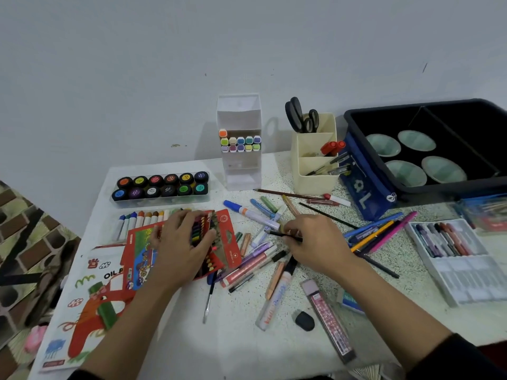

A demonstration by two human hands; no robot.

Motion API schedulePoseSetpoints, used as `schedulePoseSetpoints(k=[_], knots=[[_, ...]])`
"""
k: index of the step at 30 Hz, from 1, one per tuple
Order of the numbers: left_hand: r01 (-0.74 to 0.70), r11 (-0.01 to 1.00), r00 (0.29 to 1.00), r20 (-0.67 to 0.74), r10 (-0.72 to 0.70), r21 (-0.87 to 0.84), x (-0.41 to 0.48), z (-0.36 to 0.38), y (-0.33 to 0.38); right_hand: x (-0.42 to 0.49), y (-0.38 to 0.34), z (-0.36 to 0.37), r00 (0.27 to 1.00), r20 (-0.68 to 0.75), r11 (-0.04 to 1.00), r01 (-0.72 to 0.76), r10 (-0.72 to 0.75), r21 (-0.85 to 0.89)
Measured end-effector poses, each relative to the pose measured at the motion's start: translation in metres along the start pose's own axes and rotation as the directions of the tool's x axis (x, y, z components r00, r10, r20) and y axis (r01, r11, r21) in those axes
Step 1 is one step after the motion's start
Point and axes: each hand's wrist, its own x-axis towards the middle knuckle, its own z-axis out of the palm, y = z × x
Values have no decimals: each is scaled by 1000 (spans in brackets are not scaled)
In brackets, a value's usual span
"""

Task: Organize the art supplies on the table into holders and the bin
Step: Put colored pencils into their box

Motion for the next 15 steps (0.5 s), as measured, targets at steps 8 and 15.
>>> schedulePoseSetpoints(k=[8,15], knots=[[-11,998,1000,7,11,-59,5,7,12,2,1,-7,987,-99,991,132,-129,29],[-10,998,999,38,12,-60,6,6,11,23,-34,-37,984,-181,809,105,2,579]])
